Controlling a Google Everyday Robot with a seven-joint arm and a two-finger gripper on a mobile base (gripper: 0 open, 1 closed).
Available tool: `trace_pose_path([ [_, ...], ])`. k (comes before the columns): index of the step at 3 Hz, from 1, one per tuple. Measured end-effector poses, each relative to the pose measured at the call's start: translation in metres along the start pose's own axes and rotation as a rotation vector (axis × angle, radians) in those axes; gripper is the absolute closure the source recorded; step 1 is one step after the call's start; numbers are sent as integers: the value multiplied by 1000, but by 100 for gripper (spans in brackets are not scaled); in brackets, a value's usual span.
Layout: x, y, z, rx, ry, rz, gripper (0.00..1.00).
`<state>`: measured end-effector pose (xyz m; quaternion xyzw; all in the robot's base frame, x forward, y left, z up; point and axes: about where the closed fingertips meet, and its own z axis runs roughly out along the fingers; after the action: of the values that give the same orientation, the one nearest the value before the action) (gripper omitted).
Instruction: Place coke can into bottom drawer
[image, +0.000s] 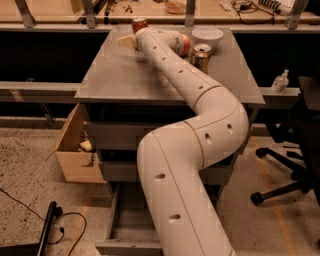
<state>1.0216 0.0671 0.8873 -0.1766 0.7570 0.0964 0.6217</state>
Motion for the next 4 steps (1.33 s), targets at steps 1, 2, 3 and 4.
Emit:
trace_pose_path([
  [1, 1, -1, 12, -8, -30, -3, 16],
  [2, -3, 4, 17, -32, -64, -2, 39],
  [3, -5, 9, 18, -62, -88, -1, 64],
  [4, -21, 14, 3, -123, -92, 5, 86],
])
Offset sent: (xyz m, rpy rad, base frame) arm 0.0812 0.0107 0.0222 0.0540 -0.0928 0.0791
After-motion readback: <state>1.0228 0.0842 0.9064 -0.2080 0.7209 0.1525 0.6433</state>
